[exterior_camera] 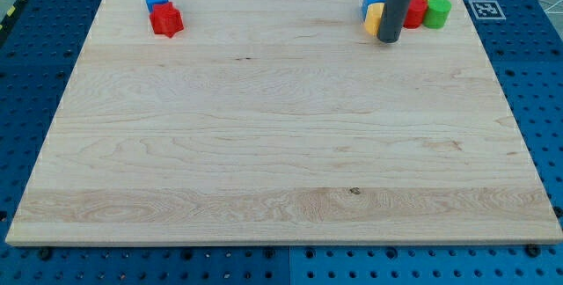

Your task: Push the green star along with the red circle slightly down

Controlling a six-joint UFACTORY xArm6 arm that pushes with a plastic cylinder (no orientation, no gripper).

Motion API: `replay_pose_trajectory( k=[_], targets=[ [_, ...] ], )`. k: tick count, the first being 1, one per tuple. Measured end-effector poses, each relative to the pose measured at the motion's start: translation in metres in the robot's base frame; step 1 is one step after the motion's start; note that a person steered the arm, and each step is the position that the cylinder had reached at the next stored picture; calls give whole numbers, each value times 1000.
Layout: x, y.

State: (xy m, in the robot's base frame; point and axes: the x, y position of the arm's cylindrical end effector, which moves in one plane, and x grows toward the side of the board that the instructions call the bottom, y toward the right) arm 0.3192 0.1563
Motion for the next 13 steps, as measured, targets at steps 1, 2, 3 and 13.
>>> replay_pose_trajectory(
  k=[1,2,3,13],
  targets=[
    [0,0],
    [5,-6],
    [5,-72],
    [-118,-9]
  ],
)
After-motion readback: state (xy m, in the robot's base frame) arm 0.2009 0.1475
